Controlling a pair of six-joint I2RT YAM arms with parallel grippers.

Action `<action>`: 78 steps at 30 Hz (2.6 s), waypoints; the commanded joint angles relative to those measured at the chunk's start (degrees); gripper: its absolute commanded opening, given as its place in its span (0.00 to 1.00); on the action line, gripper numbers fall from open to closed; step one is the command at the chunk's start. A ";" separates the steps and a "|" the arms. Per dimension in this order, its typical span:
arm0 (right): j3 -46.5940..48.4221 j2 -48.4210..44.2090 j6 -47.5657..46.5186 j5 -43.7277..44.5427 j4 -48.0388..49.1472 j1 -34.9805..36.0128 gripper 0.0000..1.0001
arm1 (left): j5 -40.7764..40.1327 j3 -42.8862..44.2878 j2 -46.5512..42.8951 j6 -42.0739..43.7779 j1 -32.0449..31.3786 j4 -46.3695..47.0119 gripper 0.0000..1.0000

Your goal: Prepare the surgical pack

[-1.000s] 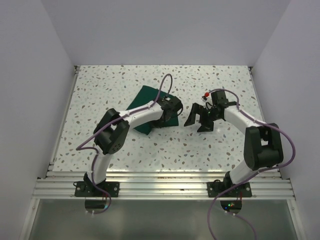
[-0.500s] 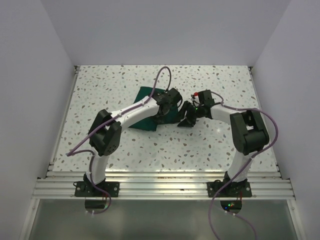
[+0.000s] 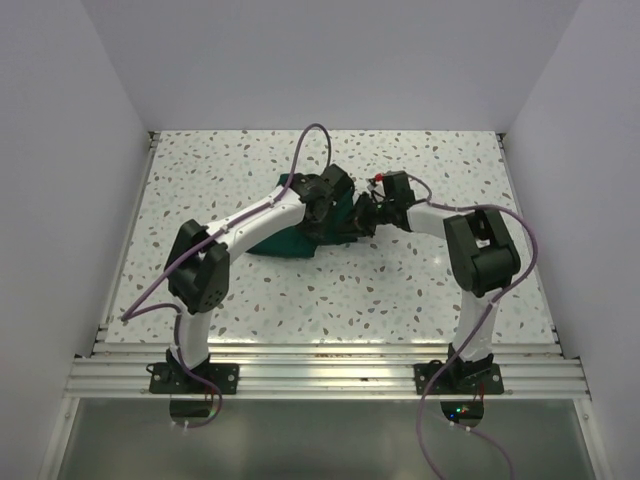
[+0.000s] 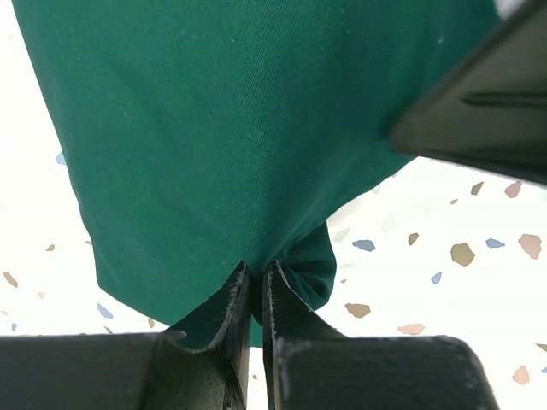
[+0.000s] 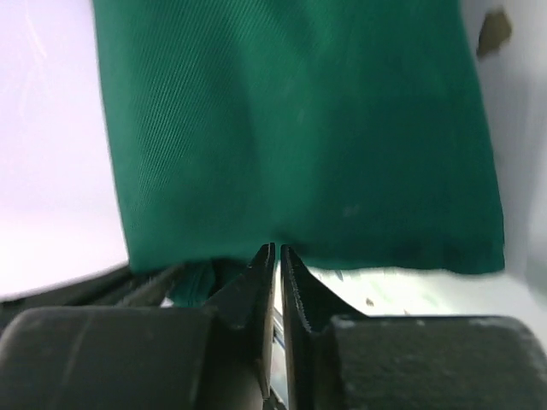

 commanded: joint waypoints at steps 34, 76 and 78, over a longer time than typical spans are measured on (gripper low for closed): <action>8.06 13.47 15.28 5.09 26.84 8.32 0.03 | 7.76 -1.11 -5.38 3.08 0.13 6.86 0.00; 8.93 19.01 21.34 7.29 36.16 0.67 0.01 | 13.73 -16.40 -11.71 1.93 -2.06 14.06 0.00; 8.14 17.68 17.38 4.40 31.05 -0.74 0.03 | 13.64 -17.90 -11.98 1.76 -1.98 14.86 0.00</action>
